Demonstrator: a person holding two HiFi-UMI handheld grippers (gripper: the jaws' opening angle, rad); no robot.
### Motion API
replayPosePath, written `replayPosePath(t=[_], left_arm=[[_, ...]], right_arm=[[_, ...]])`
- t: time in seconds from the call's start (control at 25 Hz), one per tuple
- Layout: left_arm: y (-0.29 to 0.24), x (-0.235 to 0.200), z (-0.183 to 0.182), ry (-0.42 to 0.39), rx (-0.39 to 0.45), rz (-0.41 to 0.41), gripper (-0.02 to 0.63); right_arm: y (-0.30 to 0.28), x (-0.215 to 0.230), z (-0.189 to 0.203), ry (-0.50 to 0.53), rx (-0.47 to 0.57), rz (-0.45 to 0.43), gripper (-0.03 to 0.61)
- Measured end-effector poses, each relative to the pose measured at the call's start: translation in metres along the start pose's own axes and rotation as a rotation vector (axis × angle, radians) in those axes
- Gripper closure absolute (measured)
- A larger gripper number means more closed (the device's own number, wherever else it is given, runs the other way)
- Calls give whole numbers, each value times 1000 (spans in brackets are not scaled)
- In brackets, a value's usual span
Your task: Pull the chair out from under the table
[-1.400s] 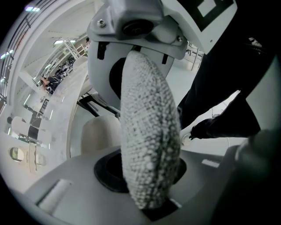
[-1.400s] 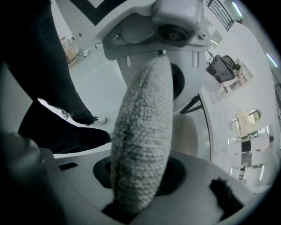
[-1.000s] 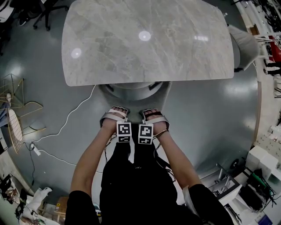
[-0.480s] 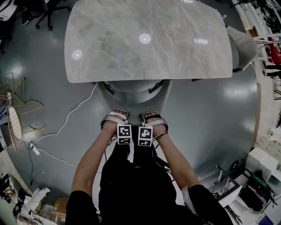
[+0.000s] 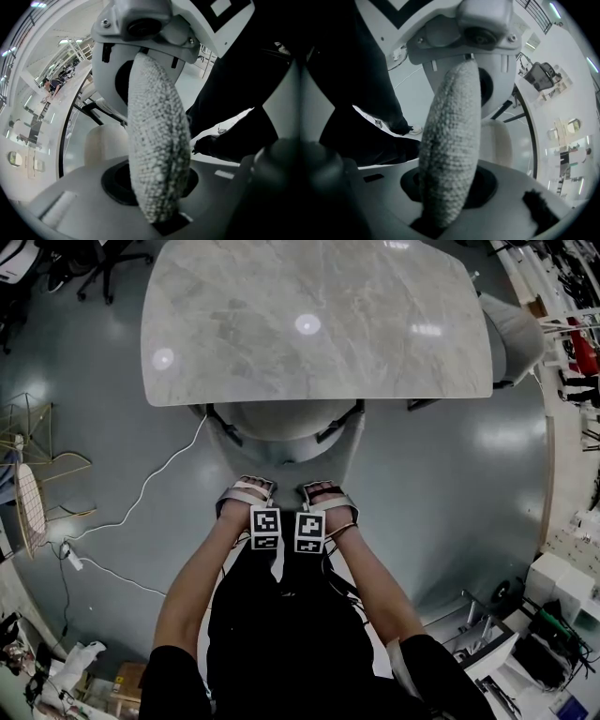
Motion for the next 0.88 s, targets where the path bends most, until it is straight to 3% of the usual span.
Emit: replayPosePath(t=[0.88], left_arm=[[11,76,-11,-30,14,4,526]], right_arm=[[7,-75,-24,-36,-8,6,482]])
Point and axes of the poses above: the fingertips, and each gripper's own axes: y backward along the fingers, x to its right, z out of its underside, the point moved 10 cm from there along y, backward along the fingers, and after that the axes turned 10 degrees about -y, right-handed, at the moved point
